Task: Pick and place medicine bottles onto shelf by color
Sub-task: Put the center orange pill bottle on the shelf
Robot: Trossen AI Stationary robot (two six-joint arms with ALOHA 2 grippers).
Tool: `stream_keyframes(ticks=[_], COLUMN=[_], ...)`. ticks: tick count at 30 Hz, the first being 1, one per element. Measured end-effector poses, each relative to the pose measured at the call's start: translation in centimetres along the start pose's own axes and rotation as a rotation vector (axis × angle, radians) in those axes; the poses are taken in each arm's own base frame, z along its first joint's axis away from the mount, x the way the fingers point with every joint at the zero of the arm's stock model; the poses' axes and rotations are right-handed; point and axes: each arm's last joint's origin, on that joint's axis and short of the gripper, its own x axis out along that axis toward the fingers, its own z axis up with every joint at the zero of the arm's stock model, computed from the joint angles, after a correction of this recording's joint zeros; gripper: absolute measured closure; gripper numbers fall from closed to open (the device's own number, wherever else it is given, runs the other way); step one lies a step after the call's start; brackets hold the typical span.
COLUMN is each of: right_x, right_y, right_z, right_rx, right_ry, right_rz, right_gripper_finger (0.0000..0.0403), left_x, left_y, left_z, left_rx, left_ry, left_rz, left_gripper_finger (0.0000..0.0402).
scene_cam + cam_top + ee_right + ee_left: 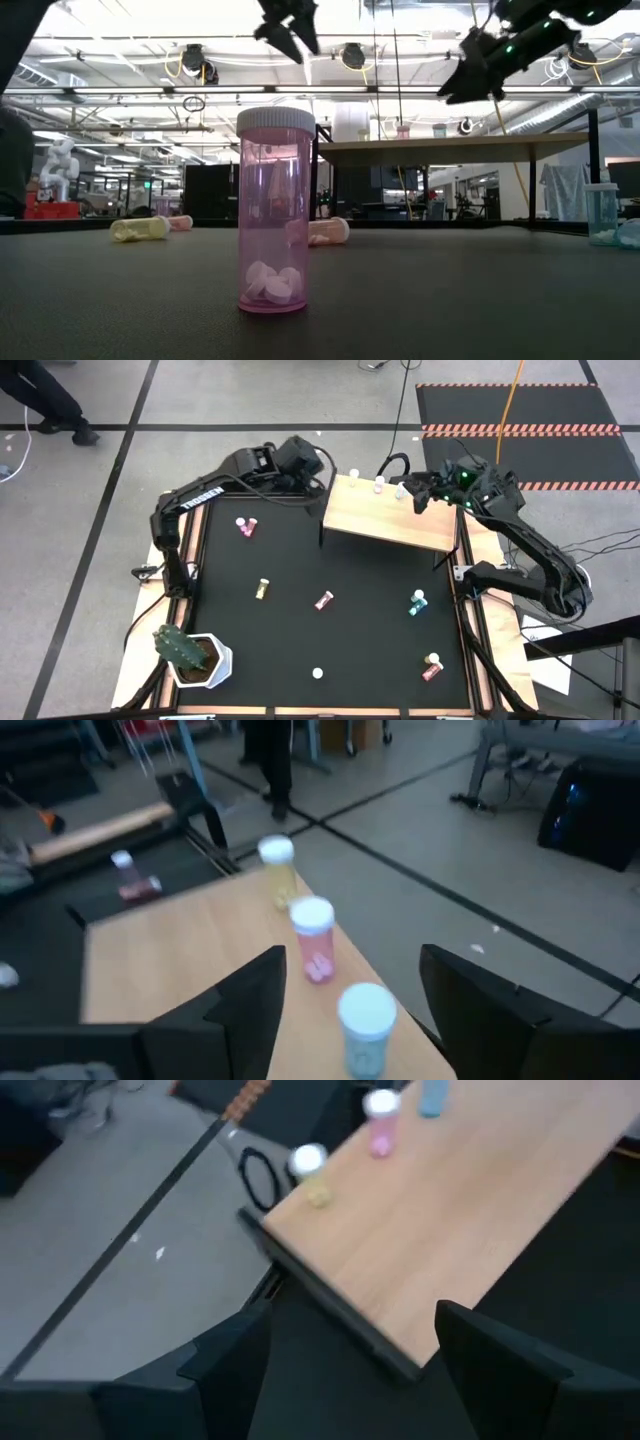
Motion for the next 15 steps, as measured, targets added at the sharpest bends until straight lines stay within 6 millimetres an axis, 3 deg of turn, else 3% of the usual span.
stream_keyframes(ticks=[4, 7, 10, 15], right_x=[-2.0, -3.4, -4.5, -5.5], right_y=[1.3, 2.4, 3.3, 4.6], right_z=[0.8, 1.2, 1.4, 0.2], right_rx=[-0.002, 0.001, 0.012, 0.032], right_ry=[-0.077, -0.133, -0.178, -0.191], right_rz=[0.051, 0.080, 0.104, 0.184], right_gripper_finger=[0.0173, 0.0176, 0.0182, 0.0183], left_x=[-2.6, -3.1, -1.8, 0.6], left_y=[0.7, 0.7, 0.6, 0.9], left_z=[-0.5, -1.5, -4.0, -9.8], left_rx=[-0.058, -0.076, -0.129, -0.281], left_ry=[-0.006, 0.011, 0.027, 0.077], left_rz=[0.047, 0.063, 0.087, 0.091], left_gripper_finger=[0.0119, 0.0119, 0.0119, 0.0119])
